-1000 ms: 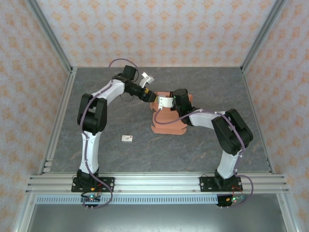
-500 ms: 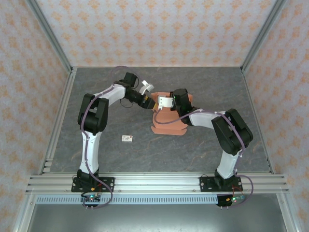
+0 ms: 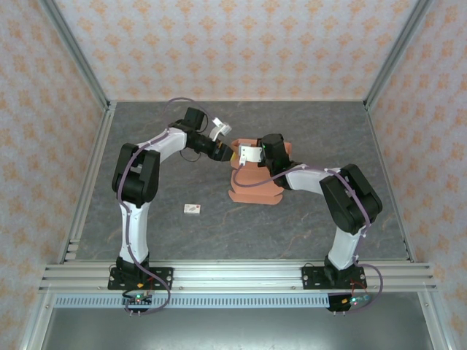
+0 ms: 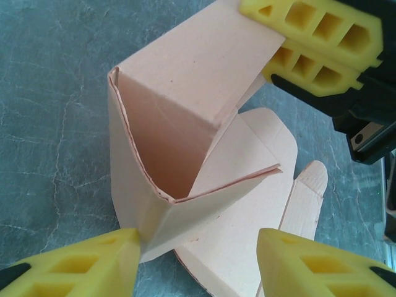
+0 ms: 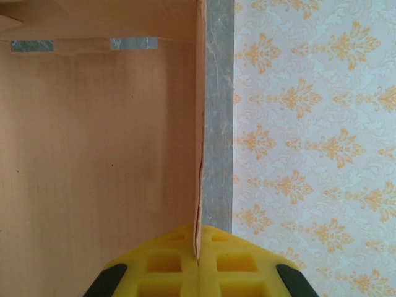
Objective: Fold the paper box
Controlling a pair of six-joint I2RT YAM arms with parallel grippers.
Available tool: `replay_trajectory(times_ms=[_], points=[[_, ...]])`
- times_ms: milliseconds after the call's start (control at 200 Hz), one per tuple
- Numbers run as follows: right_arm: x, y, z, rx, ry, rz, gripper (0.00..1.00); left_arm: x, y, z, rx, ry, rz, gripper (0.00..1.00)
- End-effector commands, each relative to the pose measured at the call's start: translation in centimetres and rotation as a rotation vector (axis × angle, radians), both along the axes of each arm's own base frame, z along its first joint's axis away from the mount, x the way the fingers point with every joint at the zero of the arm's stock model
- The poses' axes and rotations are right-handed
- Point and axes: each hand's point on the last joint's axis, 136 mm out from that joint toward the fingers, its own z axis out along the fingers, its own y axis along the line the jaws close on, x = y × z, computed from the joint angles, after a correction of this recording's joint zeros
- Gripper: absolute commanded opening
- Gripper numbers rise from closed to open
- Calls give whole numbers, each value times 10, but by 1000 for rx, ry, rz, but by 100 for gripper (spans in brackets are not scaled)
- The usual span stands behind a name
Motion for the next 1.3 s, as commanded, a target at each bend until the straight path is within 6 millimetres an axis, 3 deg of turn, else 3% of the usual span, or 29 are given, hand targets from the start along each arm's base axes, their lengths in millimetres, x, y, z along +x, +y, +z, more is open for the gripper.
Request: replay_trajectory(times_ms=[0, 340, 601, 921, 1296], points=[[6, -1, 1, 5, 10, -23, 0, -1, -5, 17, -19, -49, -7, 52], [2, 2, 6, 39, 16, -10, 0, 23, -8, 2, 39, -107, 106, 50], [1, 3, 9, 45, 18, -6, 0, 33, -14, -2, 45, -142, 172, 38], [-3, 7, 13, 73, 25, 15, 0, 50, 1, -11, 133, -174, 349, 34], [-5, 10, 8, 25, -6, 16, 0, 43, 4, -20, 184, -225, 419, 35]])
